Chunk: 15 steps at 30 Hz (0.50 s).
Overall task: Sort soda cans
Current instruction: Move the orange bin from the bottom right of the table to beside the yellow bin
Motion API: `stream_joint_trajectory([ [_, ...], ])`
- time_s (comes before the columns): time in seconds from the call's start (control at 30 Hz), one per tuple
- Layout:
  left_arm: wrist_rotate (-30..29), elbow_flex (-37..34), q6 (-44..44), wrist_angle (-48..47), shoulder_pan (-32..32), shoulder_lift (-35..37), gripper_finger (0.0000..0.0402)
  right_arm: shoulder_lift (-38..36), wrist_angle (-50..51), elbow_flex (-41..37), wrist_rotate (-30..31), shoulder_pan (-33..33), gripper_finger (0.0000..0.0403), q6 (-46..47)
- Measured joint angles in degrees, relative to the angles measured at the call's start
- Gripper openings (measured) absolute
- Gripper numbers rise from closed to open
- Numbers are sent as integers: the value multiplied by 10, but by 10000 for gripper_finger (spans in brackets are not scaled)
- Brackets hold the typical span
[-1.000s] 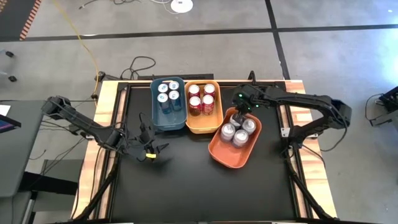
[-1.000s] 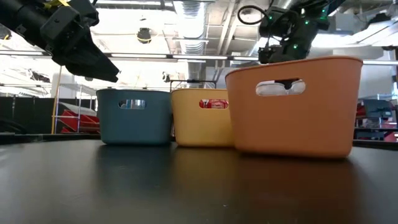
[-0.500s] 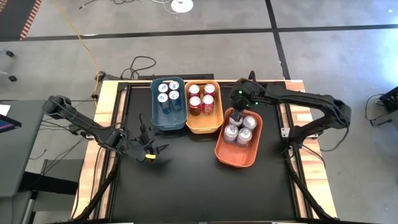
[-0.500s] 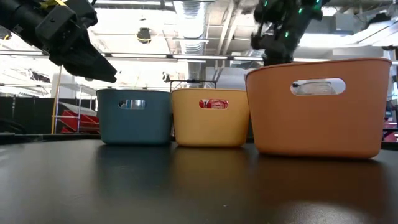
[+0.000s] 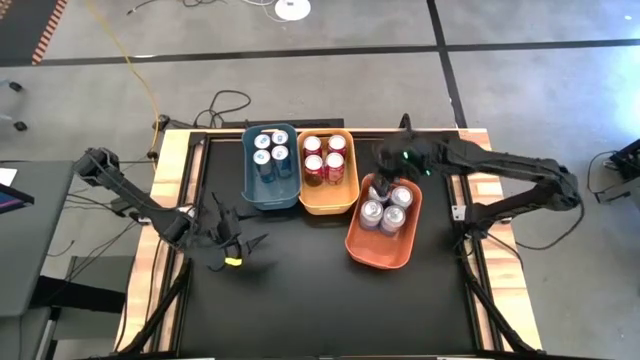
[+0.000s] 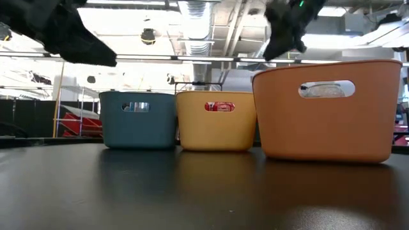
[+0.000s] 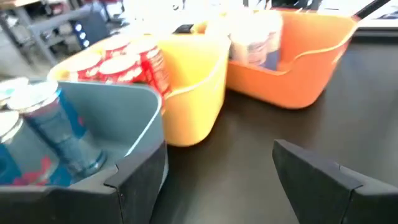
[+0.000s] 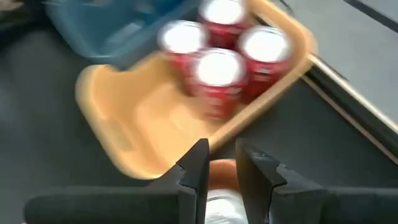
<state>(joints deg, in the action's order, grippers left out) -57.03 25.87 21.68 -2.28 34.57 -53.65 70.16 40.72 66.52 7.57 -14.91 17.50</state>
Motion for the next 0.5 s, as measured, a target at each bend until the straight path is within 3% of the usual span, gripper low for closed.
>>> stream_joint_trajectory([
  [0.23,-36,0,-10,5,50,16,290,-51,-69,-35,42,160,62,53],
  [0.5,-42,0,-5,21,57,16,290,-17,-125,-61,114,344,7,100],
])
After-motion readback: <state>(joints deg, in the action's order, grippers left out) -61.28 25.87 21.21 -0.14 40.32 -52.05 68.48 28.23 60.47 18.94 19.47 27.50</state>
